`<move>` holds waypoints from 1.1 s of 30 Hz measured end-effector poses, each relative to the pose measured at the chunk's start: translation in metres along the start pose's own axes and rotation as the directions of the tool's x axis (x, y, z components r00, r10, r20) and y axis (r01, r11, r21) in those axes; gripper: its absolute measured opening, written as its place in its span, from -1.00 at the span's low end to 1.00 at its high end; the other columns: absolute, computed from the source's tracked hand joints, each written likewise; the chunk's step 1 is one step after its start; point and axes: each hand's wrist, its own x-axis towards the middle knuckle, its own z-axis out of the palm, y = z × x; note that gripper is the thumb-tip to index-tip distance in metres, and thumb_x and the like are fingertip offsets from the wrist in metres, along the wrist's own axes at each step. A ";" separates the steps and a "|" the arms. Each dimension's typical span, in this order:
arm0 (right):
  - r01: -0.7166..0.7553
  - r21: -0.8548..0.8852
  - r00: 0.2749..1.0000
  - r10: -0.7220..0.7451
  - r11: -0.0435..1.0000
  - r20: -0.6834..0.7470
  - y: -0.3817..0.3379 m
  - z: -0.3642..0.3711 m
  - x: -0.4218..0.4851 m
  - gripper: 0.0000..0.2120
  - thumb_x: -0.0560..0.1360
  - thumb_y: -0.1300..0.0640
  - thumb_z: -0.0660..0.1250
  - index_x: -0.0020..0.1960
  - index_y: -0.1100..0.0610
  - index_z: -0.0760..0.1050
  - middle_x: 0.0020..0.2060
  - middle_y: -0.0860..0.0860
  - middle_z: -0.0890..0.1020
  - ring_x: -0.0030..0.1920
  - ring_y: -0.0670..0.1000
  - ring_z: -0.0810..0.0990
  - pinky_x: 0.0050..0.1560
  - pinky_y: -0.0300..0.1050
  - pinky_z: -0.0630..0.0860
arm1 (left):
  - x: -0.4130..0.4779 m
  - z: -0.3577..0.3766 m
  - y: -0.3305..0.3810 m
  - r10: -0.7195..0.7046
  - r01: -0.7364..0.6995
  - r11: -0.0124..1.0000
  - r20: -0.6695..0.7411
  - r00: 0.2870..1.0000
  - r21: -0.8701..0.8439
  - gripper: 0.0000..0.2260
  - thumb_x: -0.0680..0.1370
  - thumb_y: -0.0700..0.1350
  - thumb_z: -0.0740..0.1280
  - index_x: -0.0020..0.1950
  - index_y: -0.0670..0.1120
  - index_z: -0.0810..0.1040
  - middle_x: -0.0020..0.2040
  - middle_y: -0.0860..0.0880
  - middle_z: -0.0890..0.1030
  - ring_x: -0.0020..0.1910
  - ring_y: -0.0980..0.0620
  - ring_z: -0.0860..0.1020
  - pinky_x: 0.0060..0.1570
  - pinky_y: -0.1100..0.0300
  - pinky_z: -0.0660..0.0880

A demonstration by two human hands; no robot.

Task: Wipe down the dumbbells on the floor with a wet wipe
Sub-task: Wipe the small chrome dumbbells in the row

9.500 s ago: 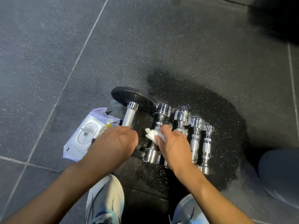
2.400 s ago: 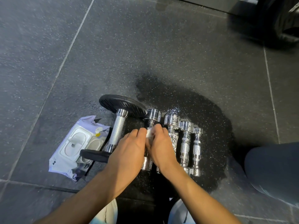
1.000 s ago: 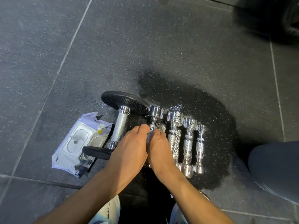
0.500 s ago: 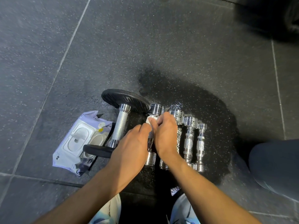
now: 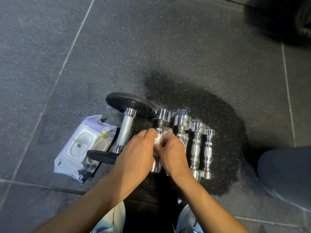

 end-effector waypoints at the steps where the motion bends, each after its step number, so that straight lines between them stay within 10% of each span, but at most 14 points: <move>1: 0.030 0.042 0.998 -0.027 0.999 -0.049 -0.003 0.000 0.003 -0.70 0.53 0.22 0.46 -0.19 -0.05 0.40 -0.19 0.07 0.59 -0.28 0.07 0.58 -0.31 -0.10 0.59 | 0.000 0.000 0.000 0.002 -0.002 1.000 0.004 1.000 -0.001 -0.57 0.46 -0.41 0.18 0.24 -0.05 0.43 0.12 0.00 0.52 0.09 -0.02 0.53 0.04 -0.02 0.52; 6: 0.119 0.145 0.976 -0.089 0.982 -0.197 -0.020 -0.004 0.013 -0.89 0.58 0.32 0.38 -0.05 0.21 0.45 -0.17 0.25 0.54 -0.29 0.07 0.45 -0.26 -0.09 0.57 | 0.001 0.000 0.000 -0.003 0.003 1.000 0.014 1.000 -0.007 -0.55 0.47 -0.41 0.19 0.29 -0.05 0.44 0.12 0.00 0.52 0.07 -0.02 0.53 0.05 -0.02 0.53; 16: 0.099 -0.275 0.987 -0.059 0.956 0.151 -0.009 -0.017 -0.013 -0.92 0.61 0.14 0.34 -0.03 0.04 0.44 -0.19 -0.05 0.60 -0.21 0.01 0.59 -0.14 -0.07 0.58 | 0.006 -0.001 -0.001 -0.061 0.062 0.998 0.085 0.994 -0.003 -0.59 0.47 -0.38 0.20 0.27 -0.07 0.47 0.15 -0.03 0.53 0.11 -0.08 0.54 0.10 -0.07 0.51; 21: 0.237 -0.100 0.971 -0.235 0.966 0.034 -0.010 -0.022 -0.020 -0.87 0.61 0.14 0.39 0.15 0.03 0.60 0.03 -0.09 0.67 -0.04 -0.12 0.65 0.06 -0.35 0.56 | 0.021 -0.009 -0.009 -0.125 0.132 0.991 0.197 0.973 -0.023 -0.63 0.58 -0.24 0.24 0.37 -0.03 0.51 0.23 -0.05 0.55 0.19 -0.04 0.54 0.26 0.01 0.48; 24: 0.315 -0.189 0.946 -0.293 0.930 0.138 -0.015 -0.024 -0.028 -0.72 0.61 0.33 0.30 0.28 0.16 0.61 0.23 -0.08 0.49 0.18 -0.18 0.48 0.28 -0.64 0.17 | 0.030 -0.013 -0.005 -0.126 0.122 0.992 0.253 0.959 0.034 -0.65 0.62 -0.22 0.22 0.41 -0.06 0.47 0.27 -0.09 0.52 0.23 -0.06 0.52 0.28 0.01 0.47; 29: 0.150 0.038 0.985 -0.152 0.988 0.082 -0.006 -0.026 -0.031 -0.60 0.56 0.48 0.23 0.17 0.09 0.64 0.21 -0.01 0.61 0.11 -0.24 0.57 0.13 -0.54 0.36 | 0.044 -0.006 0.010 -0.188 0.173 0.982 0.413 0.891 0.073 -0.69 0.63 -0.19 0.18 0.38 -0.13 0.41 0.33 -0.15 0.49 0.17 -0.04 0.51 0.12 0.11 0.49; 33: -0.044 0.221 0.990 0.012 0.974 0.144 -0.005 -0.033 -0.029 -0.61 0.63 0.41 0.16 0.13 -0.05 0.54 0.05 0.03 0.68 -0.38 -0.25 0.52 -0.38 -0.41 0.39 | 0.058 0.006 0.026 -0.279 0.306 0.952 0.381 0.881 -0.009 -0.57 0.66 -0.19 0.16 0.54 -0.14 0.28 0.44 -0.17 0.36 0.17 -0.04 0.50 -0.01 0.19 0.42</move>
